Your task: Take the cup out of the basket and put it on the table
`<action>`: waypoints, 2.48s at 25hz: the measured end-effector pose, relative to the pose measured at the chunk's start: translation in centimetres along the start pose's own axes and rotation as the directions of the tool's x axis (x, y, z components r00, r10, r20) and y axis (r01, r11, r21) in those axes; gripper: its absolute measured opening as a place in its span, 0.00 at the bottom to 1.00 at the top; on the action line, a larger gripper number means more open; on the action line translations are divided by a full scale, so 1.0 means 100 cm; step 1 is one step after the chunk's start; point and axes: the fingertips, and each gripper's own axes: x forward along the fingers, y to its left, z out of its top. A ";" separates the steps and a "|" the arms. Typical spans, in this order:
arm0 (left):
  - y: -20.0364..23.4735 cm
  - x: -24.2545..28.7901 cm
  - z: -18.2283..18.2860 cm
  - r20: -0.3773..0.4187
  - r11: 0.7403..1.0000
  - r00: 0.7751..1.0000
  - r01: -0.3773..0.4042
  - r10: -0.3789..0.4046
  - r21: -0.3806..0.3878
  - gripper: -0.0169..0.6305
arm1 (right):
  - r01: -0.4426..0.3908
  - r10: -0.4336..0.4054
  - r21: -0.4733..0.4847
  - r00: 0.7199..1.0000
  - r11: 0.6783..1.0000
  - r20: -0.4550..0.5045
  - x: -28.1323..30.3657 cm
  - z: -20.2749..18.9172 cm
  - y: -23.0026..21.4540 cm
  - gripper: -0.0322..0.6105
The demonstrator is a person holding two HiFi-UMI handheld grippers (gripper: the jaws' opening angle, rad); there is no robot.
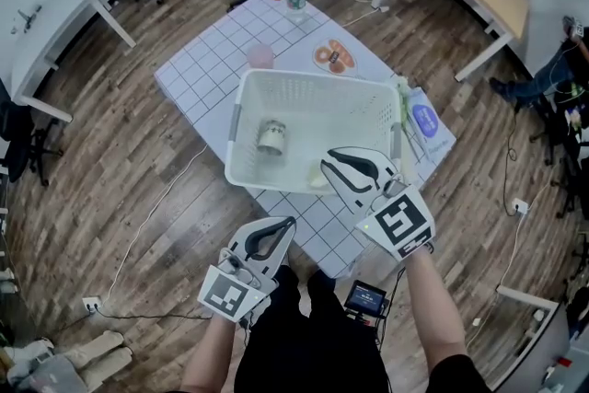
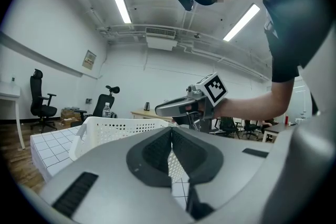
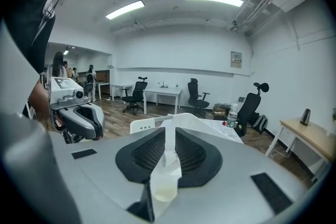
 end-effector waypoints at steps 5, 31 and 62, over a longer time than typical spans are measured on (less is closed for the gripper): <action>0.003 -0.002 -0.002 -0.004 1.000 1.000 -0.001 0.001 -0.006 0.04 | -0.027 0.025 -0.044 0.998 0.999 -0.051 0.020 -0.001 -0.003 0.17; 0.027 -0.007 -0.006 -0.010 1.000 1.000 -0.019 0.019 -0.023 0.04 | -0.181 0.141 -0.149 0.960 0.972 -0.244 0.113 -0.044 -0.022 0.31; 0.030 -0.020 -0.025 -0.059 0.999 0.998 -0.010 0.007 -0.050 0.04 | -0.354 0.206 -0.224 0.843 0.908 -0.498 0.193 -0.146 0.013 0.38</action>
